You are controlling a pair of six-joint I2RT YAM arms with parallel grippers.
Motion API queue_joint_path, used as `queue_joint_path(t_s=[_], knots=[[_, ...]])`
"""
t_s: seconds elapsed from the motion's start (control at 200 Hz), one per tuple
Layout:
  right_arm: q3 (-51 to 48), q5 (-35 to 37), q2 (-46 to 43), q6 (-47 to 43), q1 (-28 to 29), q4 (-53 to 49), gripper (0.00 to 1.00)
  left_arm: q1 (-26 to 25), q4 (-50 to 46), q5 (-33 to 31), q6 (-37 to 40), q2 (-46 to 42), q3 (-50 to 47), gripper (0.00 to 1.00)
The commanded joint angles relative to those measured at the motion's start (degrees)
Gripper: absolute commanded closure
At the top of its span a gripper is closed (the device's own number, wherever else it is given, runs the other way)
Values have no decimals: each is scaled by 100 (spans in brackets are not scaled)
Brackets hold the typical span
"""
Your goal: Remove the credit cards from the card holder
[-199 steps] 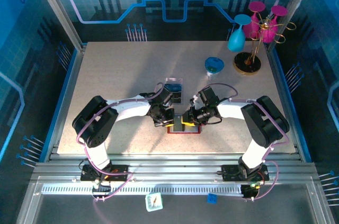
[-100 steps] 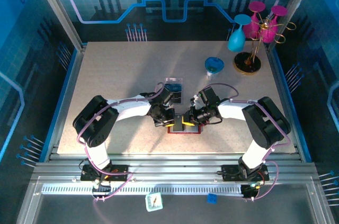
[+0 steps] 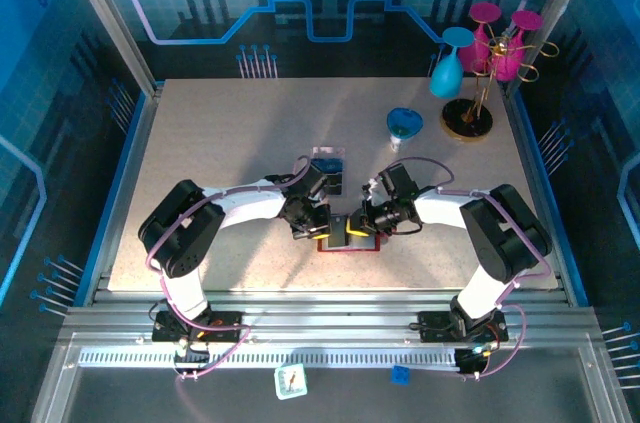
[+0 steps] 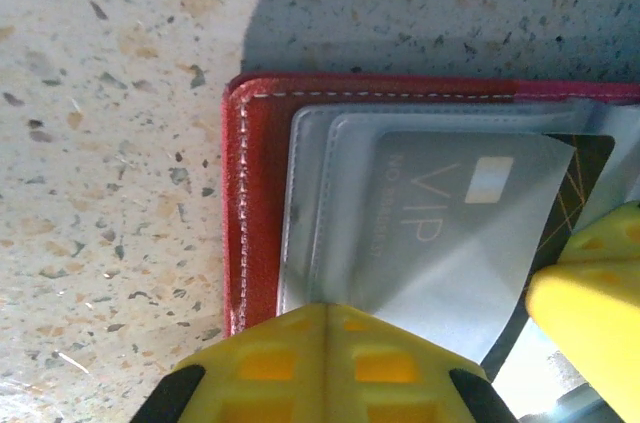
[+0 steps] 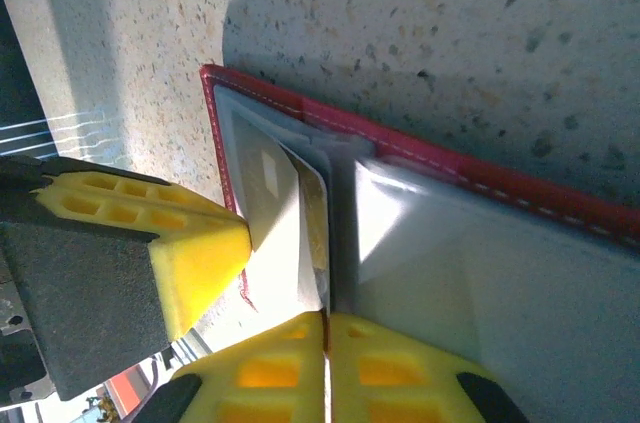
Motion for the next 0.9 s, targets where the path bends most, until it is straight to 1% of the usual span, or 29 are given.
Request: queue_joint_path(t_s=[0.0, 0.35, 0.62, 0.76, 0.895], knots=[[-48, -41, -188, -195, -133, -230, 92, -57, -330, -129, 153, 263, -97, 100], [186, 192, -387, -891, -406, -1241, 94, -56, -286, -134, 133, 266, -111, 100], [532, 743, -600, -1430, -508, -2170, 95, -61, -322, -133, 161, 253, -49, 100], [683, 940, -682, -1549, -526, -2427, 95, -59, -330, -133, 163, 240, -49, 100], [766, 954, -666, -1572, -522, -2498, 95, -57, -323, -134, 161, 218, -62, 100]])
